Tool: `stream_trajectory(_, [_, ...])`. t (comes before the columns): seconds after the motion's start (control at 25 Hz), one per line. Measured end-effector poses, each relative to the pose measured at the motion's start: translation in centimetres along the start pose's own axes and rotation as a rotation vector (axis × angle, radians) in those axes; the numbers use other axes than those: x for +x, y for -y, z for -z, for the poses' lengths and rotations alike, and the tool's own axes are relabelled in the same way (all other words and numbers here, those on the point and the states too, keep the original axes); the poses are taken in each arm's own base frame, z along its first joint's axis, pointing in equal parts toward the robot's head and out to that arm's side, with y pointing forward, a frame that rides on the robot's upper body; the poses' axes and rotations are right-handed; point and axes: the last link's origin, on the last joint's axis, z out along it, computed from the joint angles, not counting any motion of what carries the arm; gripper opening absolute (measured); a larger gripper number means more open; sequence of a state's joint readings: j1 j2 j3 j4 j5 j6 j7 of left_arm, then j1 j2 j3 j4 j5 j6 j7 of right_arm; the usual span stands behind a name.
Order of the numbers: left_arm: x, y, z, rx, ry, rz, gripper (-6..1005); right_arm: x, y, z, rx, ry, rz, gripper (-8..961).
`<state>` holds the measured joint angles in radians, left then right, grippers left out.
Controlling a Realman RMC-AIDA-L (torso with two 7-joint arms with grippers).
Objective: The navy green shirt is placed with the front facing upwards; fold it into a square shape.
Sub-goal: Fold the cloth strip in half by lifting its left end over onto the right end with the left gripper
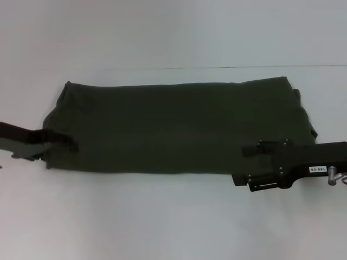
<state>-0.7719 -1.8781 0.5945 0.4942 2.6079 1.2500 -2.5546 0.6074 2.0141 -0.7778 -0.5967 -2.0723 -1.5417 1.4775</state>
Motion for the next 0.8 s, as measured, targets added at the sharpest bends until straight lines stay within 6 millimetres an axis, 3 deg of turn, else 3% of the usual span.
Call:
stream_trajectory(0.48, [-0.2,-0.21,0.03,-0.006,0.024,-0.014,815,0.06,-0.05,-0.08,0.0,0.003,-0.003,941])
stream_trajectory(0.8, [-0.36,0.44,0.62,0.006,0.026,-0.025,542,-0.17,0.03,-0.04,0.006,0.005,0.007,941])
